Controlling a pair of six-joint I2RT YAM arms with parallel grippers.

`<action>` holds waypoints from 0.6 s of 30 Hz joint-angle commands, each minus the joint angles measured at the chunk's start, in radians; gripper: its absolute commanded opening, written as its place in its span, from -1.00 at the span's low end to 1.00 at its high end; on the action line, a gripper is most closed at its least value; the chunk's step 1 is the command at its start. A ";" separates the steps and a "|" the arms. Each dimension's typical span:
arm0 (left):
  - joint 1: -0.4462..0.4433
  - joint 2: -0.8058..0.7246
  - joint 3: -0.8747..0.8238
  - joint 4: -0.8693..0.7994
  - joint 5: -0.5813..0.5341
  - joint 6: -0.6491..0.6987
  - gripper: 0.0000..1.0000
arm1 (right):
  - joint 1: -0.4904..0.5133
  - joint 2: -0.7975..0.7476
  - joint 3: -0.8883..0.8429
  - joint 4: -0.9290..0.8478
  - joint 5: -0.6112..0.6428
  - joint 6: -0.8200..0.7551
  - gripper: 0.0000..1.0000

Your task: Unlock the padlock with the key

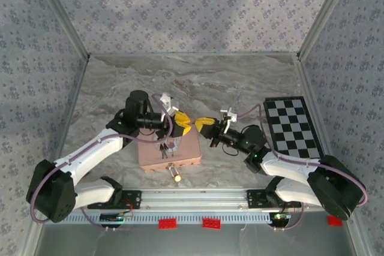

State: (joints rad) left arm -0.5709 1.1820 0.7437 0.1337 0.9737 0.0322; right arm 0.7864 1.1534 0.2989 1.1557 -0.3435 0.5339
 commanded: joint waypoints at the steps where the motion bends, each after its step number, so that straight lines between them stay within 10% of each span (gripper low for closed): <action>1: -0.008 0.005 0.040 -0.017 0.047 0.028 -0.33 | 0.006 -0.017 0.012 0.016 0.014 -0.021 -1.00; 18: -0.008 -0.015 0.042 -0.017 0.051 0.034 -0.68 | 0.009 0.009 0.008 0.024 0.024 -0.021 -1.00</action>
State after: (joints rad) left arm -0.5762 1.1862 0.7517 0.1154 0.9817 0.0429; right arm 0.7883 1.1545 0.2989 1.1561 -0.3351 0.5312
